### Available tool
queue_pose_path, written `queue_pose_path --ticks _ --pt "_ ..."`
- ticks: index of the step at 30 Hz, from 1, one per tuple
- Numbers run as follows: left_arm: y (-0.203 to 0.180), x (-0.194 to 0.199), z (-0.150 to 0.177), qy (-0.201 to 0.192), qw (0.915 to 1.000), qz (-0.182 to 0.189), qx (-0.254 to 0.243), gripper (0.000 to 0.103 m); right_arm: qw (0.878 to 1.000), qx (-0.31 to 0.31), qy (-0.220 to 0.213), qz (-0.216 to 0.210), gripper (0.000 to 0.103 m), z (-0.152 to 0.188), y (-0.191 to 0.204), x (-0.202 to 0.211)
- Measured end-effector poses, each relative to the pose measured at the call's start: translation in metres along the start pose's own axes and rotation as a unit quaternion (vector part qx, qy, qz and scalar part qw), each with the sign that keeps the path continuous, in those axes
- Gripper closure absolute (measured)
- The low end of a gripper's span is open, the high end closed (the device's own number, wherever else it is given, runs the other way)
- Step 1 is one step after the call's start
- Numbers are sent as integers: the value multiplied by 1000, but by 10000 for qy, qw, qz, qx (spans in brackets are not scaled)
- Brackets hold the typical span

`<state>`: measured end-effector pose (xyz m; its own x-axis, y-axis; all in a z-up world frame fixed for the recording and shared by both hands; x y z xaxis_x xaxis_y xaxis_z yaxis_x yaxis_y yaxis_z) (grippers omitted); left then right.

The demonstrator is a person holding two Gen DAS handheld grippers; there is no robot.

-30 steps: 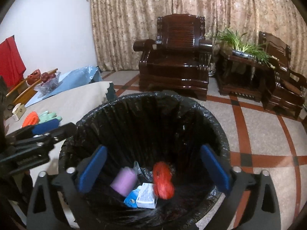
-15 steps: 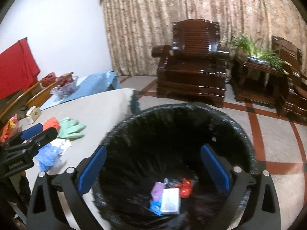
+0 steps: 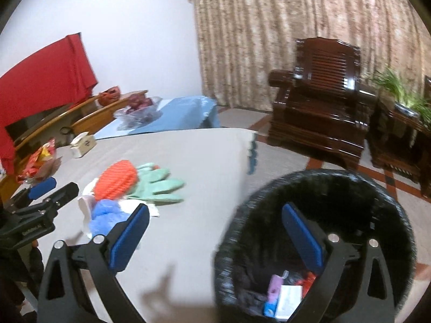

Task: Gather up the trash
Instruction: 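Move both tools back over the remaining trash on the table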

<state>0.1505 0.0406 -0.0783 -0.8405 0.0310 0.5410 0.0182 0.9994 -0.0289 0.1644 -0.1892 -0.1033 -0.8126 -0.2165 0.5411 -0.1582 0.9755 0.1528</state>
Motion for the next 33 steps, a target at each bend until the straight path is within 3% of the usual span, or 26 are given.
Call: queue_pose_path --ticks 5,12,28,33 --pt "36 3 9 33 9994 -327 133 14 9995 184 -31 -244 6 -2 34 -15" --pt "62 -3 20 165 9983 -495 250 14 9984 363 -9 -424 6 0 64 -33" --pt "55 -59 35 573 9964 -516 342 14 9981 432 334 -296 8 13 67 -63" --pt "60 -66 42 699 9950 -633 329 23 9976 477 382 -324 8 14 68 -66"
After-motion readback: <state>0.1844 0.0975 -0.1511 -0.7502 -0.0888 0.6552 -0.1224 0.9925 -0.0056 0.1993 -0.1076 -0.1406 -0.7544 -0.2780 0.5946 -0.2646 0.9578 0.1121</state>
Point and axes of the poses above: each gripper's, at about its wrist camera, not at the fingertips, and x roughly against the way its jaws point, y to its left, z to its underside, the point moved 5 cm from there along -x, roughly the way its jaws point, and after that the axes turned 1 degree about y, right-handed, at the moved point
